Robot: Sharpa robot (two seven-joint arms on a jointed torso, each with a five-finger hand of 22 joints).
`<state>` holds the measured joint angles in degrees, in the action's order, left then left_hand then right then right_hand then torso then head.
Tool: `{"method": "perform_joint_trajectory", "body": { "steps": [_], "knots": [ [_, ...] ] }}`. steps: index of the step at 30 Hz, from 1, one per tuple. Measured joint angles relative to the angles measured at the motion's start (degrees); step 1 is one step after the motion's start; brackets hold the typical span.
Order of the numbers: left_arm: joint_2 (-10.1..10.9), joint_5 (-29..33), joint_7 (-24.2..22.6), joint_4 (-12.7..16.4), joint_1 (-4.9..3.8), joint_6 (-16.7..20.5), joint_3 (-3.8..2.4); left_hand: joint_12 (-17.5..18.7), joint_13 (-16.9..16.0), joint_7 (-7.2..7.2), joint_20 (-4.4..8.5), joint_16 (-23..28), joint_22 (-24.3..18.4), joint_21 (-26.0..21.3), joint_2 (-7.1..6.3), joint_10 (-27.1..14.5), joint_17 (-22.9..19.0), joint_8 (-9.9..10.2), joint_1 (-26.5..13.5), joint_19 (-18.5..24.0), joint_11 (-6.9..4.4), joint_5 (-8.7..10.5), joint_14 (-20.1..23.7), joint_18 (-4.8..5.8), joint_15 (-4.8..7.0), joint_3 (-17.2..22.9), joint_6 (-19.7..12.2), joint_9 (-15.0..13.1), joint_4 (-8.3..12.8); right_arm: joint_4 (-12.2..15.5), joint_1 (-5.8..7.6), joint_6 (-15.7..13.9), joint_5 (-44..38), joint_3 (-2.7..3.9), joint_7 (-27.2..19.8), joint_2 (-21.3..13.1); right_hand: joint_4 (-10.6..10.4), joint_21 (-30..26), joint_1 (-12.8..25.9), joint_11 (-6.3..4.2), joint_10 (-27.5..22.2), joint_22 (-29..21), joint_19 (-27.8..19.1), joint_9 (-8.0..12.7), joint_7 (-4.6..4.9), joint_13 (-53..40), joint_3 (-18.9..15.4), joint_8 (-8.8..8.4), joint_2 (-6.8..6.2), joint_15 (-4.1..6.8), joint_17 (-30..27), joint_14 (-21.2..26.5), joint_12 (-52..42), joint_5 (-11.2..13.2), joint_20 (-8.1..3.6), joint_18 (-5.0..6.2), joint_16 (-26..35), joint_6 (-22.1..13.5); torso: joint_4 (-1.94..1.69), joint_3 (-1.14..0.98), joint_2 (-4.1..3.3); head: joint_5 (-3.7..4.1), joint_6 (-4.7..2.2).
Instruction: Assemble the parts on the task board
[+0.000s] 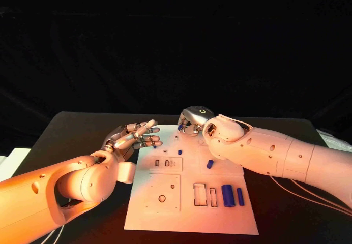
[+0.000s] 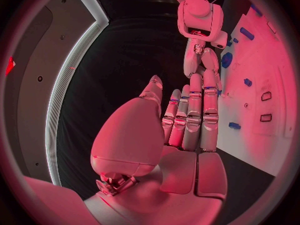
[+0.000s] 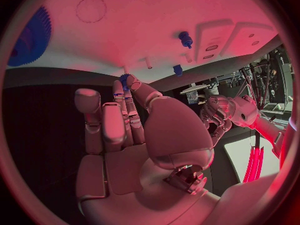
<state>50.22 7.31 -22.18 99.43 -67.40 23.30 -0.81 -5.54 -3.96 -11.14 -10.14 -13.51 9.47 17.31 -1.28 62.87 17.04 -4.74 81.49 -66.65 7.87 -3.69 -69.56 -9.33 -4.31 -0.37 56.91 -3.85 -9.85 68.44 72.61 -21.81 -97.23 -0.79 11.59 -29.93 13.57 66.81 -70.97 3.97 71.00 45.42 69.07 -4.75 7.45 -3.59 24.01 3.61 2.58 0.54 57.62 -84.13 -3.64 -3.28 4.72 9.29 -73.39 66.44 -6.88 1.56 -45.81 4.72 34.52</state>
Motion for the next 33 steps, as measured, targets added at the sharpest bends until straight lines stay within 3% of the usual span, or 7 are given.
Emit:
{"method": "perform_joint_trajectory", "body": {
  "steps": [13, 17, 20, 22, 24, 28, 33],
  "knots": [
    [0.0, 0.0, 0.1, 0.1, -0.16, -0.1, 0.0, 0.0, 0.0, 0.0, 0.0, 0.0, 0.0, 0.0, 0.0, 0.0, 0.0, 0.0, 0.0, 0.0, 0.0, 0.0, 0.0, -0.01, 0.0, 0.0, 0.0, 0.0, 0.0, -1.0, -0.08, 1.7, 0.0, 0.09, 0.0, 0.9, -0.4, 0.0, 0.3, 0.2, -0.2, 0.0, 0.0, 0.0, -0.07, -0.1, 0.4, -0.06, -0.55, 0.0, 0.0, 0.0, -0.1, 0.0, 0.0, 0.0, 0.0, -0.2, 0.02, 0.08, -0.12, -0.32, 0.09],
    [0.0, 0.0, 0.1, 0.1, -0.19, -0.1, 0.0, 0.0, 0.0, 0.0, 0.0, 0.0, 0.0, 0.0, 0.0, 0.0, 0.0, 0.0, 0.0, 0.0, 0.0, 0.0, 0.0, 0.0, 0.0, 0.0, 0.0, 0.0, 0.0, -1.0, -0.04, 1.8, 0.0, 0.11, 0.0, 0.9, -0.6, -0.4, 0.5, 0.38, -0.9, -1.3, -0.8, 0.1, 0.13, -0.1, 0.6, 0.12, -0.88, 0.0, -0.3, 0.0, -0.1, 0.1, 0.52, 0.0, 0.0, -0.4, 0.03, 0.08, -0.18, -0.46, 0.15],
    [0.0, 0.0, 0.1, 0.1, -0.23, -0.1, 0.0, 0.0, 0.0, 0.0, 0.0, 0.0, 0.0, -0.2, 0.0, 0.0, 0.1, 0.0, 0.0, 0.0, 0.0, 0.0, 0.0, 0.0, 0.0, 0.0, 0.0, 0.0, 0.0, -1.1, -0.09, 1.7, 0.0, 0.09, 0.0, 1.0, -1.1, -2.6, 1.0, 1.4, -4.3, -4.9, -3.3, 0.3, 1.35, 0.1, 1.1, 0.54, -2.56, -0.79, -3.1, 0.1, -0.1, 0.0, 0.92, 0.0, 1.4, -2.7, 0.05, 0.08, -0.21, -0.51, 0.17],
    [0.0, 0.0, 0.1, 0.1, -0.28, -0.1, 0.0, 0.0, 0.0, 0.0, 0.0, 0.0, 0.0, -0.2, 0.0, 0.0, 0.1, 0.0, 0.0, 0.0, 0.0, 0.0, 0.0, 0.0, 0.0, 0.0, 0.0, 0.0, 0.0, -1.3, -0.21, 1.6, 0.0, 0.01, 0.0, 1.1, -1.7, -6.5, 1.4, 2.42, -9.5, -11.0, -7.2, 1.1, 2.38, 0.1, 0.6, 0.24, -4.75, -1.87, -8.8, 1.8, 0.2, 0.3, 1.72, 0.0, 4.9, -7.9, 0.05, 0.09, -0.22, -0.51, 0.18],
    [0.0, 0.0, 0.1, 0.1, -0.32, -0.1, 0.0, 0.0, 0.0, 0.0, 0.0, 0.0, 0.0, -0.2, 0.0, 0.0, 0.1, 0.0, 0.0, 0.0, 0.0, 0.0, 0.0, 0.0, 0.0, 0.0, 0.0, 0.0, 0.0, -1.4, -0.26, 1.4, 0.0, -0.01, 0.0, 1.1, -2.2, -8.3, 1.1, 2.87, -13.1, -13.2, -8.9, 1.2, 2.51, 0.1, -0.9, 0.01, -6.08, -2.26, -12.7, 3.3, 0.3, 0.4, 2.24, 0.56, 7.4, -11.6, 0.04, 0.11, -0.23, -0.51, 0.17],
    [0.1, 0.0, 0.2, 0.0, -0.37, -0.1, 0.0, 0.0, 0.0, 0.0, 0.0, 0.0, 0.0, -0.2, 0.0, 0.0, 0.1, 0.0, 0.0, 0.0, 0.0, 0.0, 0.0, 0.0, 0.0, 0.0, 0.0, 0.0, 0.0, -0.7, -0.26, 0.5, 0.0, -0.01, 0.0, 0.5, -3.2, -9.1, 0.4, 3.17, -14.4, -14.1, -9.2, 1.0, 2.87, -0.1, -2.3, 0.01, -6.75, -2.57, -14.1, 3.8, -0.4, 0.4, 2.46, 0.9, 8.3, -12.7, 0.0, 0.09, -0.24, -0.52, 0.16],
    [0.3, 0.0, 0.2, -0.1, -0.39, -0.2, 0.0, 0.0, 0.0, 0.0, 0.0, 0.0, 0.0, -0.2, 0.0, 0.0, 0.1, 0.2, 0.0, 0.0, 0.0, 0.0, 0.0, 0.0, 0.0, 0.0, 0.0, 0.0, 0.0, 2.6, -0.23, -0.8, 0.4, 0.06, 0.1, -2.5, -3.9, -9.1, -0.6, 2.97, -11.5, -14.2, -8.3, 0.8, 3.09, -0.1, -3.0, 0.15, -6.14, -2.41, -11.7, 2.3, -2.0, -0.5, 2.36, 0.9, 6.5, -10.6, 0.04, 0.08, -0.26, -0.44, -0.13]
  ]
}}
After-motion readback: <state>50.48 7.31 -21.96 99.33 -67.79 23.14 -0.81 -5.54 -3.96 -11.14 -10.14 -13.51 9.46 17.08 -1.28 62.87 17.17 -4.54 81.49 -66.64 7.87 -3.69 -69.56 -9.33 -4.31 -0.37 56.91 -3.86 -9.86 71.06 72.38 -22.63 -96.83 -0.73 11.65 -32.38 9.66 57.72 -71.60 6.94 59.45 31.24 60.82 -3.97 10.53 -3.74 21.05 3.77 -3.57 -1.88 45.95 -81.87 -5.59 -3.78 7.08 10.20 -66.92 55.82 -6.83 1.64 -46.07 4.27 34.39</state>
